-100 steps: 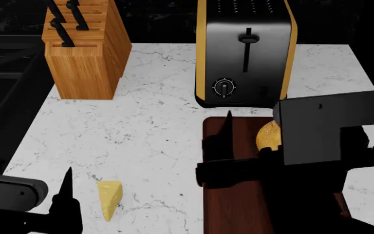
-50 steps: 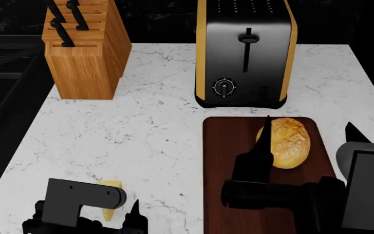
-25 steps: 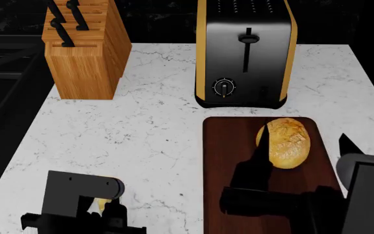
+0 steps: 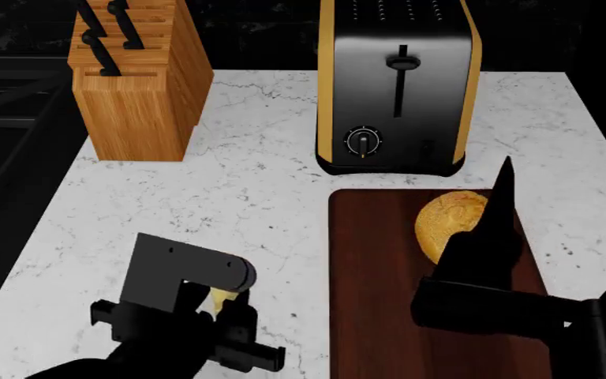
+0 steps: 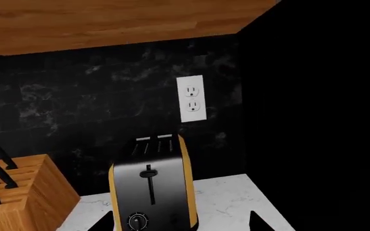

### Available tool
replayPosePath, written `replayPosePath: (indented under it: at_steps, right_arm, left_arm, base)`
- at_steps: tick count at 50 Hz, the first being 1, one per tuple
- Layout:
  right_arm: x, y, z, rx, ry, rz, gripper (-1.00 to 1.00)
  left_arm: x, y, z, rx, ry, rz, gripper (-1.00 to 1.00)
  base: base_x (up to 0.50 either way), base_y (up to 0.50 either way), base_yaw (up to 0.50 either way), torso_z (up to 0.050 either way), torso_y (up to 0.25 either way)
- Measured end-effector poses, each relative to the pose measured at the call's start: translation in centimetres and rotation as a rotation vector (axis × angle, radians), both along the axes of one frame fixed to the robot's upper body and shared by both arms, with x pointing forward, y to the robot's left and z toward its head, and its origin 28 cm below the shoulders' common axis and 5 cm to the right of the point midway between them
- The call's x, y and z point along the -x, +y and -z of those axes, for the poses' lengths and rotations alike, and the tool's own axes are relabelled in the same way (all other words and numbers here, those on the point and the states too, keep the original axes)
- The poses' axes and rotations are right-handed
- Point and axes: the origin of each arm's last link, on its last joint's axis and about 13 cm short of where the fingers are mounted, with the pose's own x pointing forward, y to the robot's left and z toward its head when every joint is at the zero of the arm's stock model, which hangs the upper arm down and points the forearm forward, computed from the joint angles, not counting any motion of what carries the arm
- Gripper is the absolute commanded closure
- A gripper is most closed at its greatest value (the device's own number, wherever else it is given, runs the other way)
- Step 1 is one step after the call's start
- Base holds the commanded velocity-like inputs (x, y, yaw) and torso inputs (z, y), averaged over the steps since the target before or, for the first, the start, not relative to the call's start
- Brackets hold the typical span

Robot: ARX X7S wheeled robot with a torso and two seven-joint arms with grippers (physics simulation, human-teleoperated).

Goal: Place the bread and cheese on the cutting board.

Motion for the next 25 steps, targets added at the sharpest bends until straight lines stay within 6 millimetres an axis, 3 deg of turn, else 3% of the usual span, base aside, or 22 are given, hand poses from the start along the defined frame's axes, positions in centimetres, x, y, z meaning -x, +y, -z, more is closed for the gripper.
replayPosePath:
  at_steps: [14,25]
  right_arm:
    - [1.0,-0.1,-1.2,0.03,-0.015,0.016,-1.0]
    - [1.1,0.0,-1.0,0.046,0.008,0.013,-1.0]
  left_arm:
    - [-1.8,-2.7,-3.3,-0.017,-0.068,0.181,1.0]
    - [-2.6,-6.0,-4.1,-0.039,-0.066,0.374,1.0]
  base:
    - [0.0,0.0,0.0,0.0,0.0]
    - [0.0,0.0,0.0,0.0,0.0]
